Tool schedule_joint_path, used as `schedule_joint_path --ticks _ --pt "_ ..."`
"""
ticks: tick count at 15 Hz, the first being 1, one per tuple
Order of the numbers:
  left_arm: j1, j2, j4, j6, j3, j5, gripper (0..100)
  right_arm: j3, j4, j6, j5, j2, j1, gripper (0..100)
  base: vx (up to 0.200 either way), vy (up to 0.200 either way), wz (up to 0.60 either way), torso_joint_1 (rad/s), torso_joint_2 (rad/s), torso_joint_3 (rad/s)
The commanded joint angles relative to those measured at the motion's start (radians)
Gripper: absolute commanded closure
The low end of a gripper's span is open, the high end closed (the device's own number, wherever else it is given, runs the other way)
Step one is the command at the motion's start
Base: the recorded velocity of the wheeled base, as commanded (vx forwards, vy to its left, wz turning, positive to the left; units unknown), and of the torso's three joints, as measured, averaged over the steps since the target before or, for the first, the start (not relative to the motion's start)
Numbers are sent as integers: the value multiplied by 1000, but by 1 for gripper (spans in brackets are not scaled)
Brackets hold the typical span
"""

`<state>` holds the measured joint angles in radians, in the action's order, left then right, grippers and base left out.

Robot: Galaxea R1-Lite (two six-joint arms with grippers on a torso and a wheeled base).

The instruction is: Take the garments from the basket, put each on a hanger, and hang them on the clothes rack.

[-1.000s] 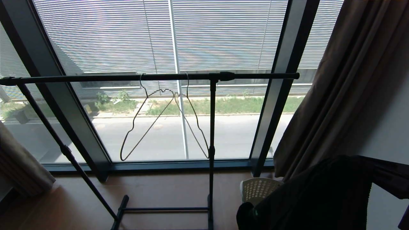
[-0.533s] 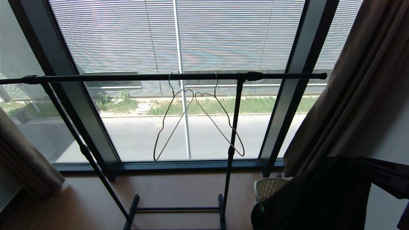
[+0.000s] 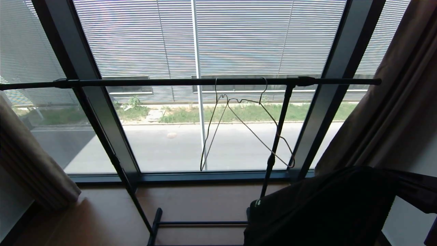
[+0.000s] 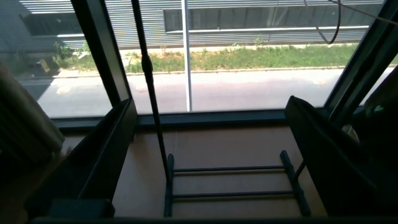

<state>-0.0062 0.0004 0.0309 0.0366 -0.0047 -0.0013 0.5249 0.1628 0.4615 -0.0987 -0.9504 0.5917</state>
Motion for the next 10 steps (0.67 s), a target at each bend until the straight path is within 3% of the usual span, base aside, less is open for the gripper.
schedule_joint_path --ticks 1,7,8,9,10 --pt "0 0 0 0 0 0 0 -3 0 0 1 -2 0 100 0 0 0 0 0 0" --pt "0 0 0 0 0 6 0 0 0 0 1 -7 -1 100 0 0 0 0 0 0" --pt "0 3 0 11 0 -2 0 6 1 -3 -4 -16 -1 100 0 0 0 0 0 0" --pt "0 3 4 68 0 -29 0 29 1 -15 -6 -44 0 100 0 0 0 0 0 0" --pt "2 3 3 86 -1 -45 0 53 1 -72 -7 -80 8 100 0 0 0 0 0 0"
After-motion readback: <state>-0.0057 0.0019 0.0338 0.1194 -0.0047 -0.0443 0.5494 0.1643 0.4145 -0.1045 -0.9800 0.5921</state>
